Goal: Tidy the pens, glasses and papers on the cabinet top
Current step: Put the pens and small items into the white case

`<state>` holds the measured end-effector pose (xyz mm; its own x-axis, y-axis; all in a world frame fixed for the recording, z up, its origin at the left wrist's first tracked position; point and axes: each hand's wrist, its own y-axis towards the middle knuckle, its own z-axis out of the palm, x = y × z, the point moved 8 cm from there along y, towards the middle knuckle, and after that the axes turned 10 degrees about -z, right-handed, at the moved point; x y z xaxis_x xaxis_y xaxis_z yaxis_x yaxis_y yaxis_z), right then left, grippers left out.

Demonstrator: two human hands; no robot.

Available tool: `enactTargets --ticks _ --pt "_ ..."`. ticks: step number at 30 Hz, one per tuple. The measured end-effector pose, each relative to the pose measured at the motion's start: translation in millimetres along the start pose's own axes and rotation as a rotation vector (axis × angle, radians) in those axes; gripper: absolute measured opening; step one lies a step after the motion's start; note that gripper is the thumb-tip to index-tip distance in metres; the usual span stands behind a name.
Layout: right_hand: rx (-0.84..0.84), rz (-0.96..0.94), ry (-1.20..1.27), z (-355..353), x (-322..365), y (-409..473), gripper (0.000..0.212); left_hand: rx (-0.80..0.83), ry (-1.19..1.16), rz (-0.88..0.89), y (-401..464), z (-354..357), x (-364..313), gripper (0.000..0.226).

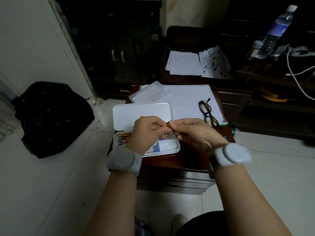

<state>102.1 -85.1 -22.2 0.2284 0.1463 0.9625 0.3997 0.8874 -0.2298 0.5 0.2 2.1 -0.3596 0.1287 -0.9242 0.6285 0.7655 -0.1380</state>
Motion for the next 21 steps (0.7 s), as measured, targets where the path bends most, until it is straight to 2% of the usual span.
enactTargets --ticks 5,18,21 --pt "-0.053 -0.004 0.058 -2.6 0.0 2.7 0.006 -0.014 0.035 -0.009 1.2 2.4 1.7 0.013" --pt "-0.159 -0.217 -0.179 -5.3 5.7 9.5 0.001 0.029 0.114 -0.042 4.5 4.3 12.0 0.01" --pt "-0.151 -0.247 -0.276 -3.6 7.1 11.2 0.012 0.02 0.168 -0.028 3.2 4.1 10.7 0.014"
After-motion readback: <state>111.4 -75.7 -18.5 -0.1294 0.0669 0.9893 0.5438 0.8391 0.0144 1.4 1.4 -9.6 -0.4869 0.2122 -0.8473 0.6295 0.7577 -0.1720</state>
